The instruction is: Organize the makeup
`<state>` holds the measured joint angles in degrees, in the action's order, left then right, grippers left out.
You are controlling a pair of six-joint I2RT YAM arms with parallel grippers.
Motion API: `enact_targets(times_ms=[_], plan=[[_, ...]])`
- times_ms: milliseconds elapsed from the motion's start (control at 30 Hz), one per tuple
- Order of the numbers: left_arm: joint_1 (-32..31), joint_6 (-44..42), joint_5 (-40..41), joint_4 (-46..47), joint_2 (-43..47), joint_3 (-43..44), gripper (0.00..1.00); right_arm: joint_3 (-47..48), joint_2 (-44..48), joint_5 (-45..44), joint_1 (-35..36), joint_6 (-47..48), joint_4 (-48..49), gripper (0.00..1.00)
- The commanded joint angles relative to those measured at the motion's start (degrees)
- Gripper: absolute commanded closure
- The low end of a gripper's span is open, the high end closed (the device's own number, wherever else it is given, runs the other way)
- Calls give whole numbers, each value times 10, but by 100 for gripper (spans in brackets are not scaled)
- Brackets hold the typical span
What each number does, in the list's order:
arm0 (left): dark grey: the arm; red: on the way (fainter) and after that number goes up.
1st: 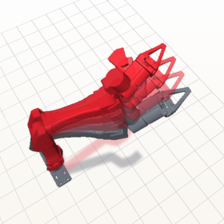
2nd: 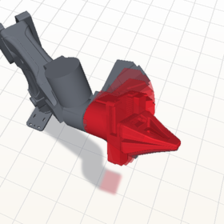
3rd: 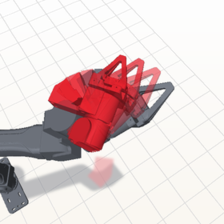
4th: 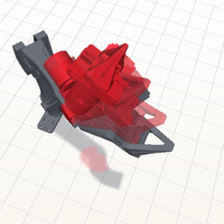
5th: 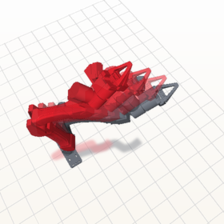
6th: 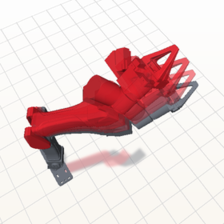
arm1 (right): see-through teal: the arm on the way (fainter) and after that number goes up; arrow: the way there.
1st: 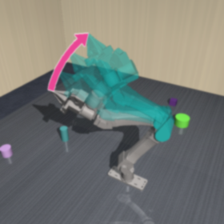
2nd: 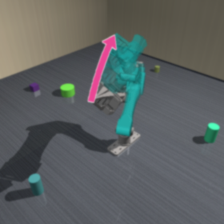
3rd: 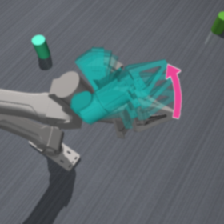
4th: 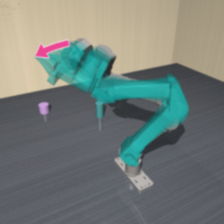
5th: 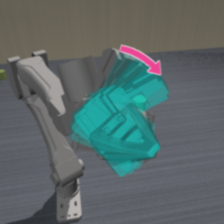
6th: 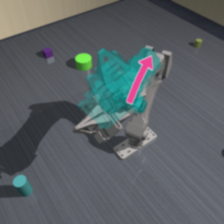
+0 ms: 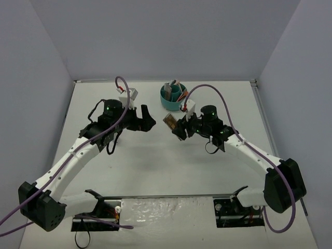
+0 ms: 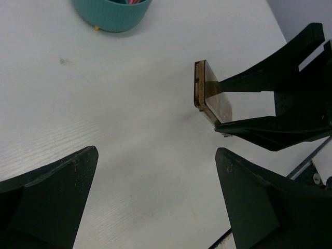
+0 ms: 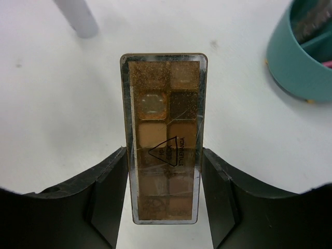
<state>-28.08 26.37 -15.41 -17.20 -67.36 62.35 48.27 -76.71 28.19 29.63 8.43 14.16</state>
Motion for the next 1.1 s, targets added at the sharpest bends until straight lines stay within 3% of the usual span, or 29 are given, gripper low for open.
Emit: enact_targets(times_ms=[0,333,667,1067], plan=[[8,-72,-113,145,42,-10,4,7,31,143,-1,-13,92,92],[43,-84,-281,361,79,-81,4,45,50,260,-2,-17,90,93],[46,-110,-355,388,105,-37,3,146,61,361,-9,-21,83,94],[46,-93,-430,470,69,-4,3,187,32,419,-8,-71,148,95]])
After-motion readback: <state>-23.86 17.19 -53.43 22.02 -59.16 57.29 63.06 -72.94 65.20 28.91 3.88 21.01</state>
